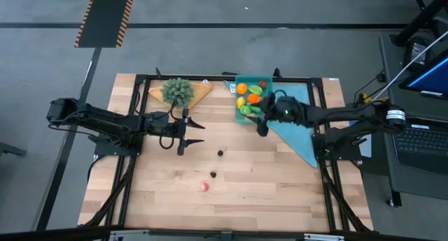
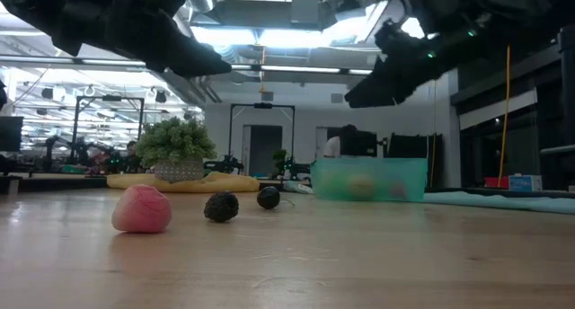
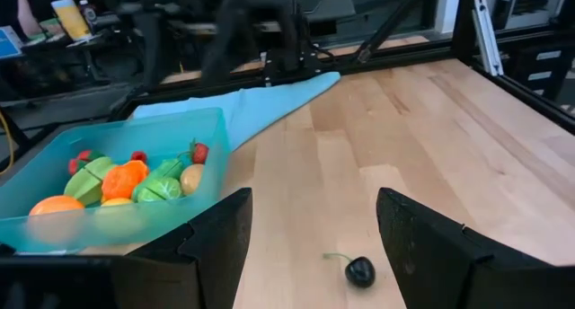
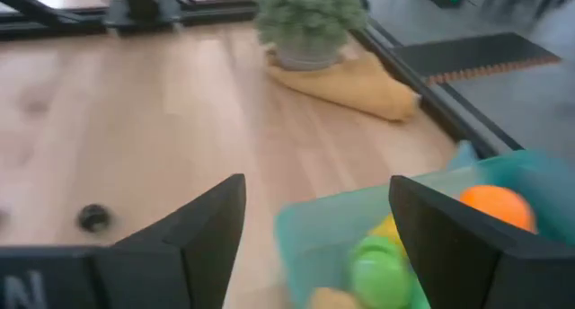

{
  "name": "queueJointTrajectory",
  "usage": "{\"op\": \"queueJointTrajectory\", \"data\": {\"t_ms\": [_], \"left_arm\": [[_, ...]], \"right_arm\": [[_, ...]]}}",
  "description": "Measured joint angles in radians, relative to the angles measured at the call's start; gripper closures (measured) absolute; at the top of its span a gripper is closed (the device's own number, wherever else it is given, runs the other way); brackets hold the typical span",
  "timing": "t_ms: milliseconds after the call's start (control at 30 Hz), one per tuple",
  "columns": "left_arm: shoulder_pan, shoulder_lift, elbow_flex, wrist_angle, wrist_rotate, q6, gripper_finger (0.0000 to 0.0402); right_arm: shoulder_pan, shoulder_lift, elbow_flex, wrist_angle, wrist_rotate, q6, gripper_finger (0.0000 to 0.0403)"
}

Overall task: Pick and placing Produce into tupperware
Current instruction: Put the black cherry into the blue bin

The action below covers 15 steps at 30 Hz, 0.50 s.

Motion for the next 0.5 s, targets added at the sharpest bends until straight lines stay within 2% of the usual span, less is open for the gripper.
{"op": "queueJointTrajectory", "data": {"t_ms": [233,500], "left_arm": [[-0.006,0.000,0.000,-0.002,0.000,-0.013,0.0171],[-0.006,0.000,0.000,-0.003,0.000,-0.084,0.0171]], "right_arm": [[0.135,0.000,-0.132,0.269,-0.003,0.039,0.0128],[0.211,0.000,-0.153,0.349,-0.003,0.018,0.0128]]}}
